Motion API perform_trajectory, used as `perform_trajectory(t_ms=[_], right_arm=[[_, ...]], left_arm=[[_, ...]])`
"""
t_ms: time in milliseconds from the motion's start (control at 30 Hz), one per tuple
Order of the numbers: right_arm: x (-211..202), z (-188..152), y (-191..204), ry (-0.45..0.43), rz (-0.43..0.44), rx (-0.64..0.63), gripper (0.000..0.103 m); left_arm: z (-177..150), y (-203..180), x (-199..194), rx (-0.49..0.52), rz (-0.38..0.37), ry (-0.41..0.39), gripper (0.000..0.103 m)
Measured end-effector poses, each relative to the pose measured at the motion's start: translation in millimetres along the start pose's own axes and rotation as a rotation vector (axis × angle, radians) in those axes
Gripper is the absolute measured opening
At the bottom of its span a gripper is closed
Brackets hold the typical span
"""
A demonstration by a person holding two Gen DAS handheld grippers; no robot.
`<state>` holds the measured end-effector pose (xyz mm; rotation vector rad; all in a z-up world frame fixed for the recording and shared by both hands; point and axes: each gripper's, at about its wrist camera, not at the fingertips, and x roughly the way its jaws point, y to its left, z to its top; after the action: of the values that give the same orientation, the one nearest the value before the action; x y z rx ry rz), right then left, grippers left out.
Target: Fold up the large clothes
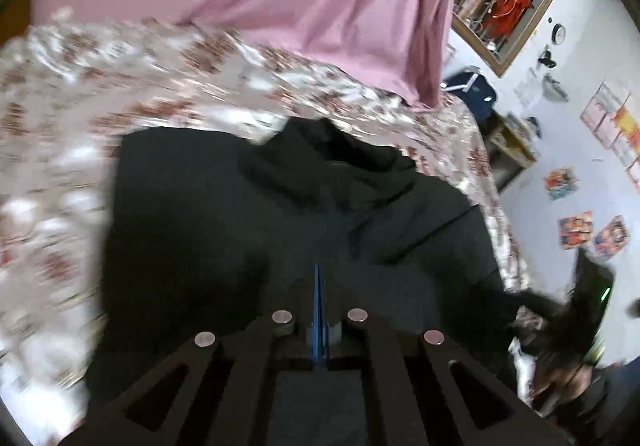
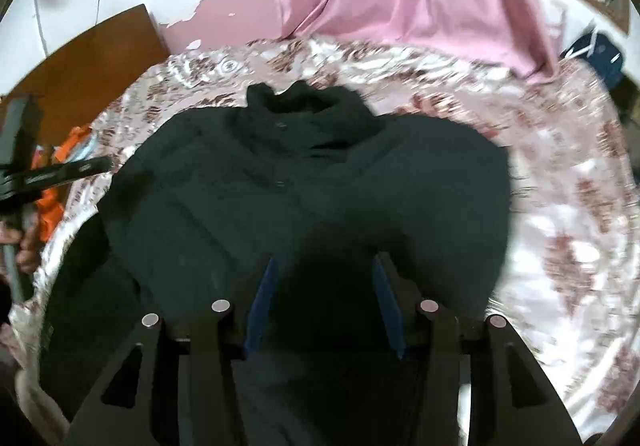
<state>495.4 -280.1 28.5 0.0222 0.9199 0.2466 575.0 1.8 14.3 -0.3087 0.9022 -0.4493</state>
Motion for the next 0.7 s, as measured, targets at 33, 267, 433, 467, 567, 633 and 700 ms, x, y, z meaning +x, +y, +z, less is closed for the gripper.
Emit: perform_trajectory(t_ms=[33,267,433,467,567,633,700], right_arm=[[13,2,1,0.008,0.011,-0.006,0.043],[56,-21,17,0.037,0.127,-0.101,0.036],[70,-44,26,0.098,0.208,-0.121,0.036],[72,-50,28,0.108,0.224,-0.105,0.036],[72,-64,33,0.101,0.200,-0.111,0.035],[73,-67,35,0.084,0.172,-0.131,0.035],[77,-67,34,0.080,0.156,-0.131,0.035]], left_arm=[[5,-4,16,0.008,-0.020,0.021,0.001],[-31,-13,95,0.185,0.044,0.250,0.002],[-78,12,98,0.122,0.014,0.300,0.003],[-84,13,97,0.114,0.020,0.297,0.003],[-96,6,99,0.162,0.059,0.260,0.003],[-96,8,104,0.151,0.059,0.250,0.004],[-96,10,104,0.142,0.044,0.235,0.003]])
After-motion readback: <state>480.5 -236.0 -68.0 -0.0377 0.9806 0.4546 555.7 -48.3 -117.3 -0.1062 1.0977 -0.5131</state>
